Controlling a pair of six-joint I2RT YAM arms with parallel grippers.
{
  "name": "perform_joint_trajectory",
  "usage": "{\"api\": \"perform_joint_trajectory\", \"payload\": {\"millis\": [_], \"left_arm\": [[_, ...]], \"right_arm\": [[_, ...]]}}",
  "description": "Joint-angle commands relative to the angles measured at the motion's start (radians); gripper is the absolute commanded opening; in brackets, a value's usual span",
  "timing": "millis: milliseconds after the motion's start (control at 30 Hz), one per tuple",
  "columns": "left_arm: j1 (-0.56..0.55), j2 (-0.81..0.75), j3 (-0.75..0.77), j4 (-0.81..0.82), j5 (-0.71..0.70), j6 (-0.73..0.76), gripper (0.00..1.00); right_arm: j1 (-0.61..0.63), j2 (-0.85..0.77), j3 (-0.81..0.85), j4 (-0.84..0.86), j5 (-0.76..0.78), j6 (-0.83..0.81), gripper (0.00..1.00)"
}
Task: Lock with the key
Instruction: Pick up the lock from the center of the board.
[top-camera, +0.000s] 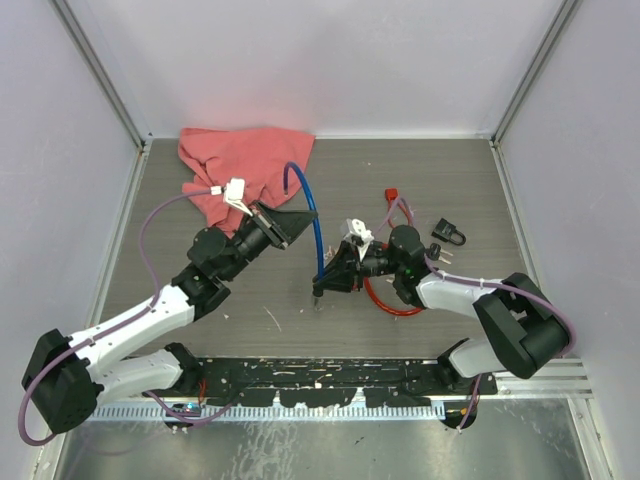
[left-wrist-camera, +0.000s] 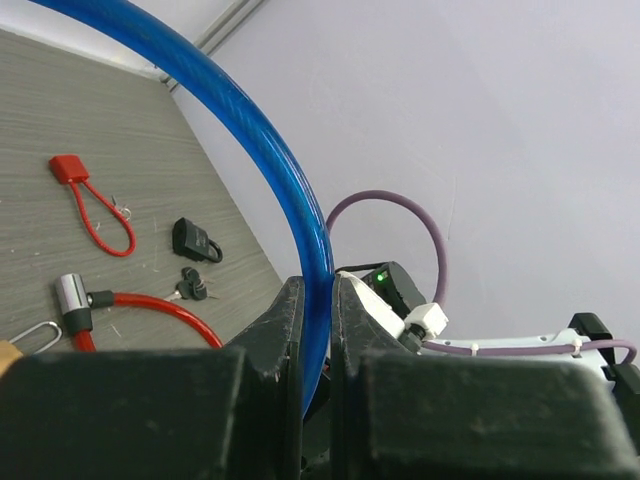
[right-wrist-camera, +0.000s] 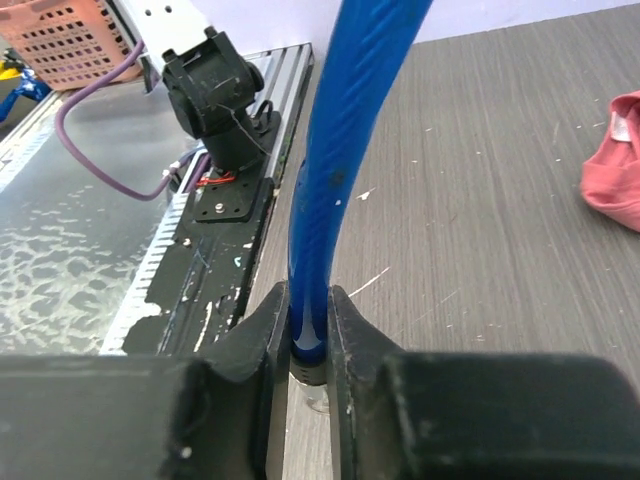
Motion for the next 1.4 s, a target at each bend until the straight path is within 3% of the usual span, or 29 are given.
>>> {"api": "perform_joint_trajectory", "payload": {"millis": [0,67,133,267,500,767,1033,1133,1367], "left_arm": [[-0.003,-0.036,-0.003,0.125,-0.028,0.016,0.00],[-0.002,-0.045,-0.010,0.114,-0.038,0.022,0.01],[-0.002,-0.066,-0.017,0.093,-0.050,0.030,0.08],[-0.002,-0.131,-0.038,0.018,-0.086,0.062,0.30],[-0.003,-0.273,-0.057,-0.202,-0.133,0.183,0.44],[-0.002,-0.465,-0.029,-0.490,-0.142,0.539,0.71],[-0.003,-0.495,0.041,-0.531,0.167,0.919,0.86],[-0.003,-0.455,0.094,-0.554,0.281,0.987,1.00],[-0.003,-0.320,0.282,-0.697,0.450,1.141,0.98]], "right_arm": [[0.004,-0.020,0.046,0.009,-0.041,0.006,0.13],[0.004,-0.030,0.058,-0.028,-0.046,-0.007,0.05],[0.004,-0.049,0.087,-0.112,-0.048,-0.042,0.02],[0.000,-0.086,0.191,-0.441,-0.062,-0.186,0.01],[-0.016,-0.100,0.338,-0.792,-0.139,-0.326,0.01],[-0.043,-0.055,0.485,-1.132,-0.180,-0.451,0.01],[-0.069,-0.101,0.592,-1.398,-0.183,-0.642,0.01],[-0.086,-0.156,0.596,-1.430,-0.207,-0.666,0.01],[-0.096,-0.213,0.579,-1.431,-0.233,-0.665,0.01]]}}
